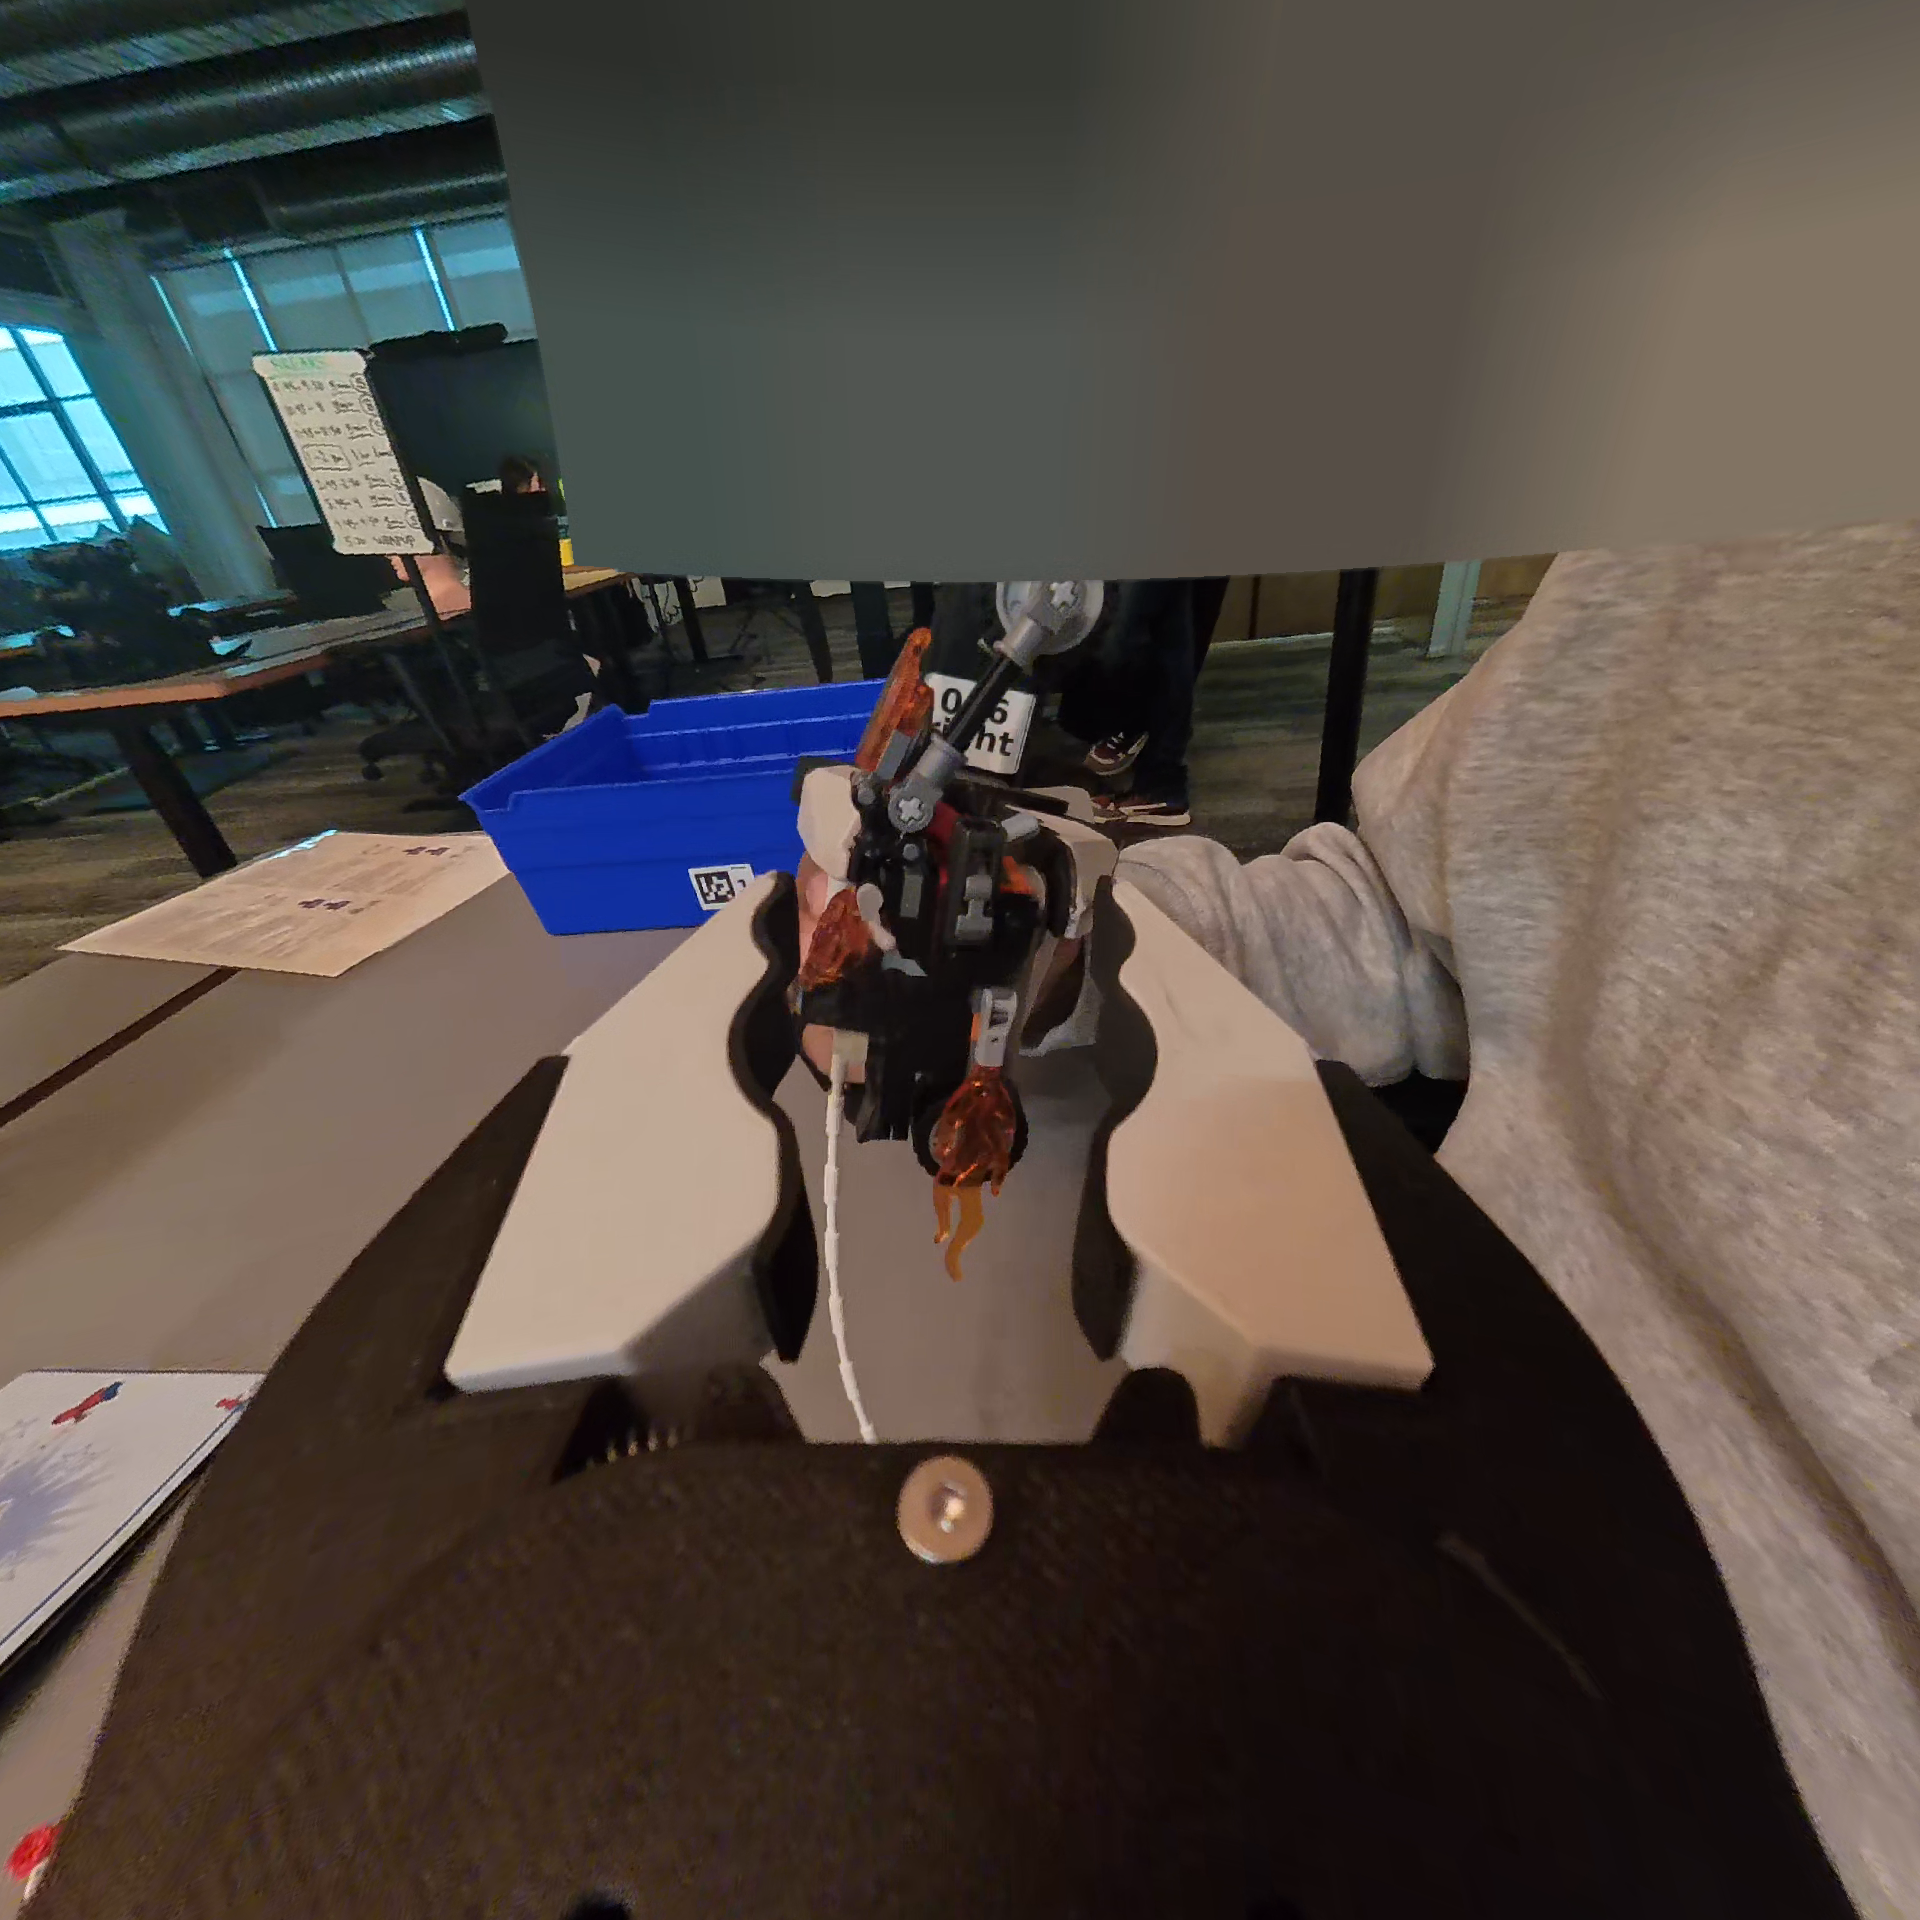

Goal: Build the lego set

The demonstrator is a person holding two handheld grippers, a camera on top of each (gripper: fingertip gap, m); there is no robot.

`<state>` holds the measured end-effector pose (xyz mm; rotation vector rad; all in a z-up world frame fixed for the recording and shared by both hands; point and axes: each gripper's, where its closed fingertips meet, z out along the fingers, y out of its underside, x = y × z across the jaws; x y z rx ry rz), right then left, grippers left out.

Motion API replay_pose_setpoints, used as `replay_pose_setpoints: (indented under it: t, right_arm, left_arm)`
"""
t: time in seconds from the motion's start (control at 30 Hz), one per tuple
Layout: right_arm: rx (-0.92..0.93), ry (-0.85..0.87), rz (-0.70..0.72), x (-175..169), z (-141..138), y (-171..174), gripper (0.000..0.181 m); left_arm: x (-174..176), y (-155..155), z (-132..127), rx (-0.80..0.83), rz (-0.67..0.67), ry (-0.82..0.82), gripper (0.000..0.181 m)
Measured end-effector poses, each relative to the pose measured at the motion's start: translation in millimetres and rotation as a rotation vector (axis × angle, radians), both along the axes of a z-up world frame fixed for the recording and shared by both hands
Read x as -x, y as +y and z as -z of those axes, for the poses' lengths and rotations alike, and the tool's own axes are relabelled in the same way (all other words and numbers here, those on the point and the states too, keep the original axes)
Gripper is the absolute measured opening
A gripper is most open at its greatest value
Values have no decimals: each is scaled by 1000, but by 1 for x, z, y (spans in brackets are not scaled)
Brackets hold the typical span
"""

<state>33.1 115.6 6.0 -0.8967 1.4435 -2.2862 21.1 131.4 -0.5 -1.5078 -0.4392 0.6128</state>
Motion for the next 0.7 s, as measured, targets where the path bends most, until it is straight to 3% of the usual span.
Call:
replay_pose_setpoints:
  t: [0.3,0.5,0.7]
  right_arm:
    - [37,-105,-43,6,-12,7,34]
    - [35,-108,-56,3,-13,7,34]
    - [16,-104,-67,0,-10,6,35]
  left_arm:
    - [1,-4,0,-18,-14,-3,67]
    - [9,-7,1,-34,-68,-10,90]
    - [12,-1,10,-25,-57,-35,84]
